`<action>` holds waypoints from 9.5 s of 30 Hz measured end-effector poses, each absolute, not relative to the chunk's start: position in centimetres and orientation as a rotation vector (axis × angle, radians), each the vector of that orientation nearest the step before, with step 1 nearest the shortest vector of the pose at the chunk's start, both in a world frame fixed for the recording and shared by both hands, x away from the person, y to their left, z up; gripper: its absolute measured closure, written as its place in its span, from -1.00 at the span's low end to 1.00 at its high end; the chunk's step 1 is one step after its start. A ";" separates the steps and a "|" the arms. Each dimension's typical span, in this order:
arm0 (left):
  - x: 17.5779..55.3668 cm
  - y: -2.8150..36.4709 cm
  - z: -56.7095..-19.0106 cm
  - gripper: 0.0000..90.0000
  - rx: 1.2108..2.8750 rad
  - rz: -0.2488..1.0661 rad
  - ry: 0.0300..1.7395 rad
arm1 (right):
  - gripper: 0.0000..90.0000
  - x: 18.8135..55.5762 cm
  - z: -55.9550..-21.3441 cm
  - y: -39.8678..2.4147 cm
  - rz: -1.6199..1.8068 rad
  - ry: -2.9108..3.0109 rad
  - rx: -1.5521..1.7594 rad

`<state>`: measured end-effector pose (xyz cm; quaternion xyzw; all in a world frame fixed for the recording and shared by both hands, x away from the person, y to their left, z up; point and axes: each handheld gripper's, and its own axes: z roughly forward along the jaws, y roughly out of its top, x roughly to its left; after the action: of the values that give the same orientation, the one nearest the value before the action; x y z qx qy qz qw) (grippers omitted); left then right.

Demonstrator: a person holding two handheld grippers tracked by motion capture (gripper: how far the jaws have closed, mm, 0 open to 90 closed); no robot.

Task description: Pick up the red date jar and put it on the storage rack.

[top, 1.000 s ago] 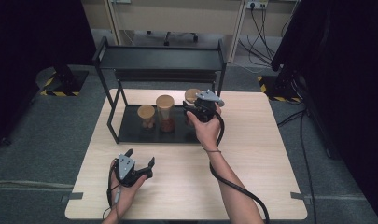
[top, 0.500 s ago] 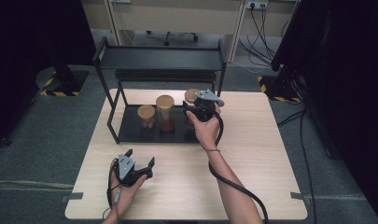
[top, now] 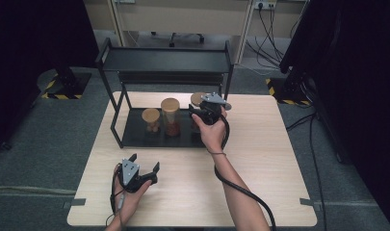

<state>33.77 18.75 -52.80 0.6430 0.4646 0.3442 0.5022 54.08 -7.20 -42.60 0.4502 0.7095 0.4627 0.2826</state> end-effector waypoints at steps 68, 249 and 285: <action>33.8 18.7 -52.8 -0.84 1.562 0.837 1.119 | -0.88 53.6 -43.6 -6.6 1.242 1.927 1.241; 33.7 18.6 -52.8 -0.84 1.560 0.850 1.121 | -0.93 39.6 -47.2 -13.0 1.305 2.083 1.113; 33.7 18.6 -52.8 -0.84 1.557 0.851 1.128 | -0.93 37.9 -48.8 -15.6 1.279 2.085 1.148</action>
<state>33.75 18.58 -52.80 0.6430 0.4657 0.3512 0.4964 37.93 -15.62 -48.79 0.4145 0.7531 0.4619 0.2183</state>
